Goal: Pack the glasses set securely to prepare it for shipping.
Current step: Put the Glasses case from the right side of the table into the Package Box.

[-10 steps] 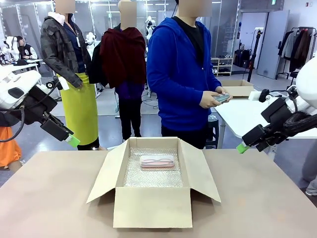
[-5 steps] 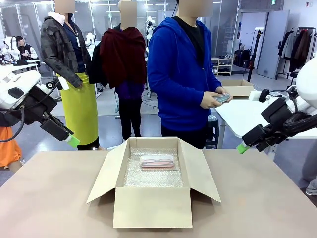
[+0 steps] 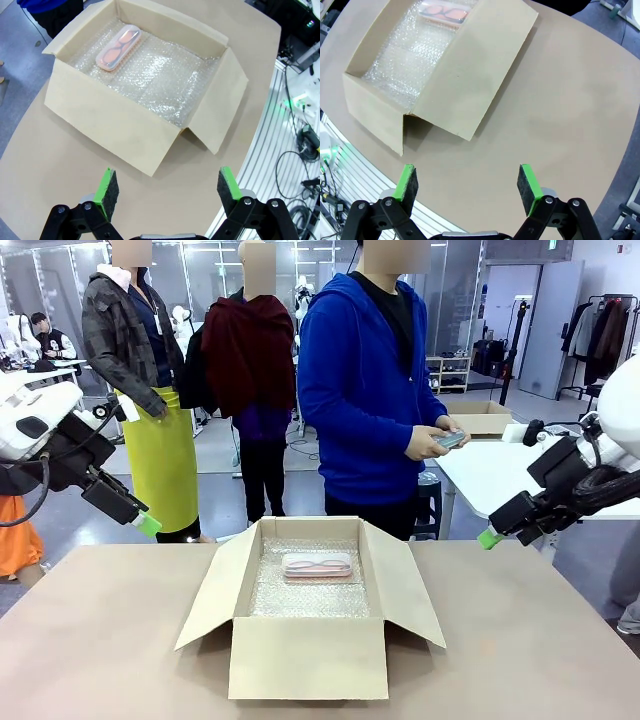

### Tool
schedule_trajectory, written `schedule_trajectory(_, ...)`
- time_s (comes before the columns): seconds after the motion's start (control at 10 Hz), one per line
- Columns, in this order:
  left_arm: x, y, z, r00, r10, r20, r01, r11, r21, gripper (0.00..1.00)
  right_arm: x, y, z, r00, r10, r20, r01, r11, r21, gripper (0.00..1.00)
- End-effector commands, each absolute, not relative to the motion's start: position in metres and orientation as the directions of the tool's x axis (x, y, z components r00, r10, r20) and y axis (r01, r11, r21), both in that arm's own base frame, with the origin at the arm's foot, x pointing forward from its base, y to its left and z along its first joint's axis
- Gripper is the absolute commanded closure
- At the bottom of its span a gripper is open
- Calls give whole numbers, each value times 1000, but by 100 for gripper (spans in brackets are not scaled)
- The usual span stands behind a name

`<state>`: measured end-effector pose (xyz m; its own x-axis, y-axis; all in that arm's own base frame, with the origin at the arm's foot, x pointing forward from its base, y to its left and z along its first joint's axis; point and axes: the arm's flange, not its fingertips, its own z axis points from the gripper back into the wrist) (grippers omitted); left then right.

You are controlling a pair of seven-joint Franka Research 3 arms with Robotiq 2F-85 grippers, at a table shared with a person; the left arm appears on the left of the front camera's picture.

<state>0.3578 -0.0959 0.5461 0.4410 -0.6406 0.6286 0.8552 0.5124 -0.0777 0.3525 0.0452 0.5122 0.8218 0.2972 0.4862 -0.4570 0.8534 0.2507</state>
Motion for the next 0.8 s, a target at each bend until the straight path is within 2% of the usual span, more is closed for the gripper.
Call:
schedule_trajectory(0.0,359,-93,547,419,-642,642,868,490,-76,0,354,44,510,809,313,498,-473,850,234,0)
schedule_trajectory(0.7,359,-93,547,419,-642,642,868,490,-76,0,354,44,510,809,313,498,-473,850,234,0)
